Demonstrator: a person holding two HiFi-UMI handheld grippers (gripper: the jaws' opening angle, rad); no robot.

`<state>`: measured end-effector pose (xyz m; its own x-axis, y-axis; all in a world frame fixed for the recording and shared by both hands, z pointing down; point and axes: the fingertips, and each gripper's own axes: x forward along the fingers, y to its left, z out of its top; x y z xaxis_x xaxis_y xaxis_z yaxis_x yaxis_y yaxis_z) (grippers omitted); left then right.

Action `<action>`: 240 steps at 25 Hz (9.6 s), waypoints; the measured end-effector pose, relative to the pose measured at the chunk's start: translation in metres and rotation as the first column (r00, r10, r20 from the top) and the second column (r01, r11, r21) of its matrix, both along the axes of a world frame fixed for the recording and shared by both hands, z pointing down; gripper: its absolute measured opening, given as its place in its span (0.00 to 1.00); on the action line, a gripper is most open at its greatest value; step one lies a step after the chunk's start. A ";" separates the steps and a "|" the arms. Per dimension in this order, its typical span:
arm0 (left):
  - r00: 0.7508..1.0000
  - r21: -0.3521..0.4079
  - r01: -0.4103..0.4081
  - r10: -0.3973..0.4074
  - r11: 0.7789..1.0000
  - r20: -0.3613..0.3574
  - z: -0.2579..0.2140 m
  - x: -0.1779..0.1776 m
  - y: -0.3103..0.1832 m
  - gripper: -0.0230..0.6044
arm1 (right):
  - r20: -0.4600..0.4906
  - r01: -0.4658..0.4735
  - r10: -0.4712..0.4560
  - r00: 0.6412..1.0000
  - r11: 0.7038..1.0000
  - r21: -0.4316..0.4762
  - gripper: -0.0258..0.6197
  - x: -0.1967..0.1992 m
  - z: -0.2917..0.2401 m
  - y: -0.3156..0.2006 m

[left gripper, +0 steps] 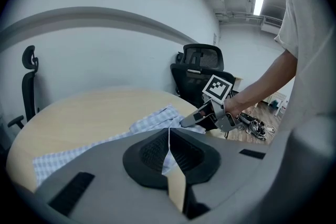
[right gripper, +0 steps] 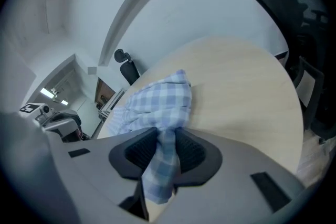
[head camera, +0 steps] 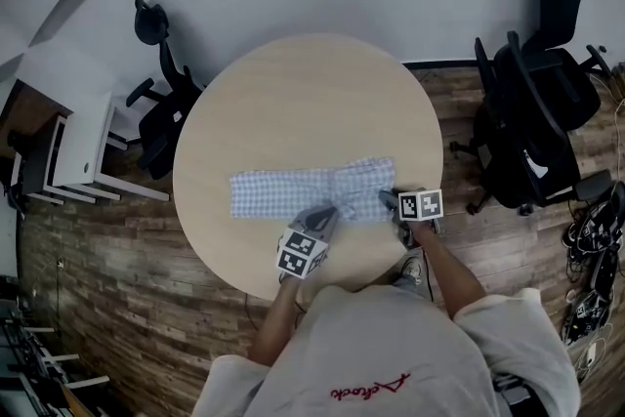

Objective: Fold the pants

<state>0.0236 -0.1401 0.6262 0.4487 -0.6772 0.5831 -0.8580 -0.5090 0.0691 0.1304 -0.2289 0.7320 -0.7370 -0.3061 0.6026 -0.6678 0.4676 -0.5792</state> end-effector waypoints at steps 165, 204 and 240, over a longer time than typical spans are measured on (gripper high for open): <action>0.974 0.027 0.199 -0.195 0.980 -0.112 0.009 -0.171 0.055 0.09 | -0.304 0.198 -0.164 0.938 0.977 0.083 0.16 -0.190 0.001 0.035; 0.977 0.079 0.021 -0.004 0.997 -0.214 -0.014 0.039 0.144 0.09 | -0.099 0.095 -0.048 0.994 0.826 0.555 0.09 0.005 -0.129 0.198; 0.957 0.084 0.201 -0.177 0.976 -0.231 -0.020 0.070 0.438 0.09 | -0.061 0.145 -0.134 0.989 0.816 0.560 0.09 0.053 -0.142 0.468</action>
